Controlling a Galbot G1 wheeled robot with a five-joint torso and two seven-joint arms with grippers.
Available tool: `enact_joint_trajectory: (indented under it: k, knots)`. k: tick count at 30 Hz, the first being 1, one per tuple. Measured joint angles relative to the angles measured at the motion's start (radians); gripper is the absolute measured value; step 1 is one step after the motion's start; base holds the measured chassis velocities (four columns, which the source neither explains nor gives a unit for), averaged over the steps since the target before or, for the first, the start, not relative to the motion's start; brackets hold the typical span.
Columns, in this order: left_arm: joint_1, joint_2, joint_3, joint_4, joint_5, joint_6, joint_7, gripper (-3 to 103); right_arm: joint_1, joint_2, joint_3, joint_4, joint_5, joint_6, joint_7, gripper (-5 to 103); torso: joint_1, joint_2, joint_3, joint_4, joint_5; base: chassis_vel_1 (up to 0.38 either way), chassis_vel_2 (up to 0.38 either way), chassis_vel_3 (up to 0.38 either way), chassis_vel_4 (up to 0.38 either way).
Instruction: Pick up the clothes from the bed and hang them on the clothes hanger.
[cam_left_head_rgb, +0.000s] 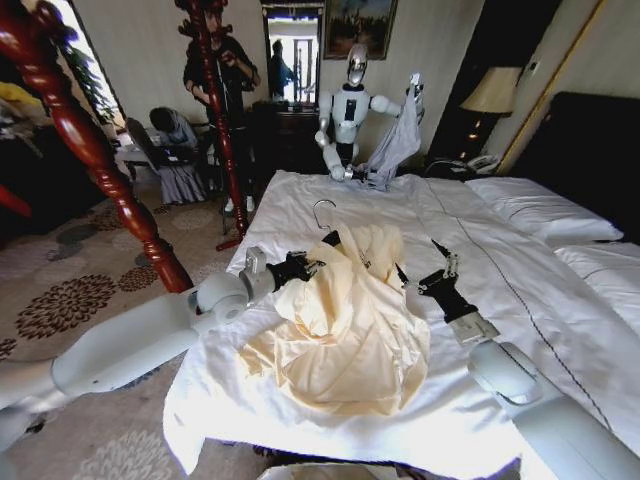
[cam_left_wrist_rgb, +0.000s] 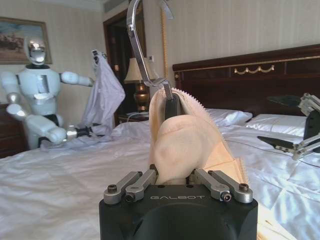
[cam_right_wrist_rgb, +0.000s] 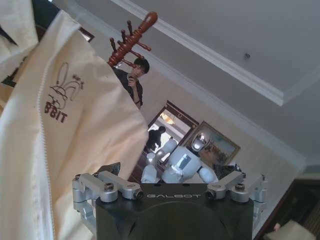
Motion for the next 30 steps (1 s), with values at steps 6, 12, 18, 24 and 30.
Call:
enact_joint_trajectory:
  k: [6, 12, 18, 24, 30]
  knots:
    - [0.147, 0.089, -0.130, -0.065, 0.043, -0.003, -0.007, 18, -0.115, 0.097, 0.040, 0.064, 0.244, -0.080, 0.030, 100, 0.000, 0.000, 0.000, -0.0005, -0.0004, 0.000, 0.000, 0.000, 0.000]
    - [0.162, 0.121, -0.173, -0.094, 0.045, -0.007, -0.035, 18, -0.223, 0.198, 0.120, 0.064, 0.245, -0.025, 0.008, 100, 0.000, 0.000, 0.000, -0.0008, 0.0000, 0.000, 0.000, 0.000, 0.000]
    - [0.185, 0.146, -0.205, -0.119, 0.046, -0.007, -0.062, 18, -0.297, 0.311, 0.198, 0.040, 0.191, 0.045, -0.041, 100, 0.000, 0.000, 0.000, -0.0009, 0.0002, 0.000, 0.000, 0.000, 0.000]
    - [0.204, 0.165, -0.258, -0.146, 0.042, 0.004, -0.116, 18, -0.312, 0.339, 0.220, 0.037, 0.176, 0.058, -0.059, 100, 0.000, 0.000, 0.000, -0.0001, 0.0000, 0.000, 0.000, 0.000, 0.000]
    - [0.236, 0.173, -0.340, -0.177, 0.007, 0.049, -0.187, 18, -0.312, 0.338, 0.220, 0.037, 0.175, 0.058, -0.059, 100, 0.000, 0.000, 0.000, -0.0006, 0.0000, 0.000, 0.000, 0.000, 0.000]
